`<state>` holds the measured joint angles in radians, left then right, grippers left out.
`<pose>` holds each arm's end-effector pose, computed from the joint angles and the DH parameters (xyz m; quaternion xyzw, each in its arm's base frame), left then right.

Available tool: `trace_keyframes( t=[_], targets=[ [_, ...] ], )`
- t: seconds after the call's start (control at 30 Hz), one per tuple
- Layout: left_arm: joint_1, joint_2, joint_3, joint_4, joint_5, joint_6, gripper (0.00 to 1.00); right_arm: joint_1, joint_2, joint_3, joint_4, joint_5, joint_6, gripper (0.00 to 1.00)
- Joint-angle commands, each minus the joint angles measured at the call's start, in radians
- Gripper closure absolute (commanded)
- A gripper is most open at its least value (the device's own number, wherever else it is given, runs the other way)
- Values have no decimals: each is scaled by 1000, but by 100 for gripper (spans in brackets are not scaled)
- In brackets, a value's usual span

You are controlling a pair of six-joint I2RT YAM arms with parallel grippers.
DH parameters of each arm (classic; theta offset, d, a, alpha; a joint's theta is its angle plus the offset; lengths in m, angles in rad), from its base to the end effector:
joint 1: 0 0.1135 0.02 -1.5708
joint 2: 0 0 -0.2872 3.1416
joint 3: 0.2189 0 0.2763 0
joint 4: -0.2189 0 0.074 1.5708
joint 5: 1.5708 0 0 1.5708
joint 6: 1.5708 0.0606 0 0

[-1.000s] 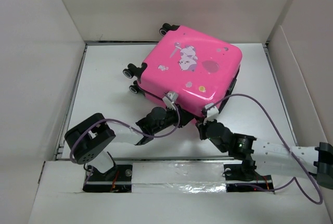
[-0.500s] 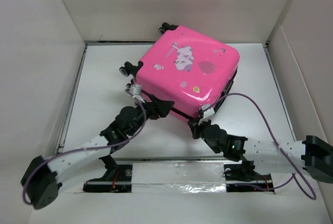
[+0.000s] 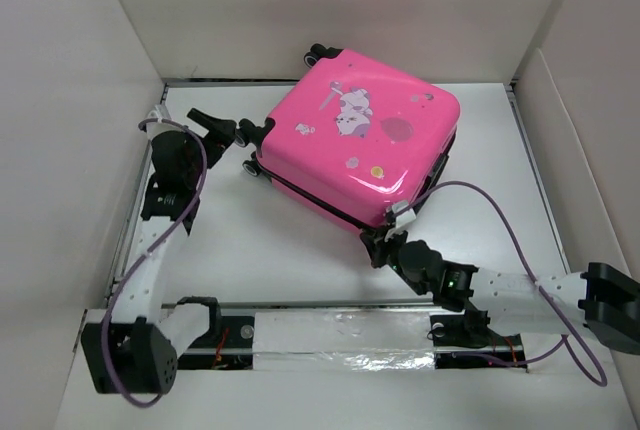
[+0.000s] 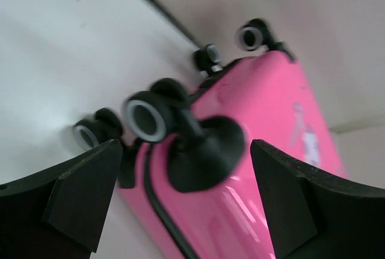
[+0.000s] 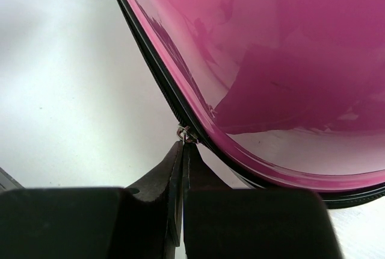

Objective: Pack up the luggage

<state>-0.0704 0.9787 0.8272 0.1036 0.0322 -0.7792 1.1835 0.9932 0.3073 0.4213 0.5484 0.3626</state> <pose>0.2690 -0.0209 0.3640 -0.2407 0.6826 -0.2949 0.6238 0.1166 0.2022 0.1968 -0.1542 0.7667 0.2546 0.5689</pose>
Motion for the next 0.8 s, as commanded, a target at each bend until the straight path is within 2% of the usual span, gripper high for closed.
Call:
trace_keyframes(
  t=[0.0, 0.17, 0.3, 0.77],
  targets=[
    [61, 93, 33, -31, 161, 20, 14, 5, -33, 0, 126, -47, 3, 100],
    [72, 265, 99, 13, 205, 29, 13, 5, -57, -5, 88, -53, -2, 100],
    [72, 327, 114, 132, 267, -26, 14, 5, -77, -14, 74, -53, 2, 100],
    [37, 488, 184, 231, 282, -107, 17, 5, -87, 3, 42, -90, 4, 100]
  ],
)
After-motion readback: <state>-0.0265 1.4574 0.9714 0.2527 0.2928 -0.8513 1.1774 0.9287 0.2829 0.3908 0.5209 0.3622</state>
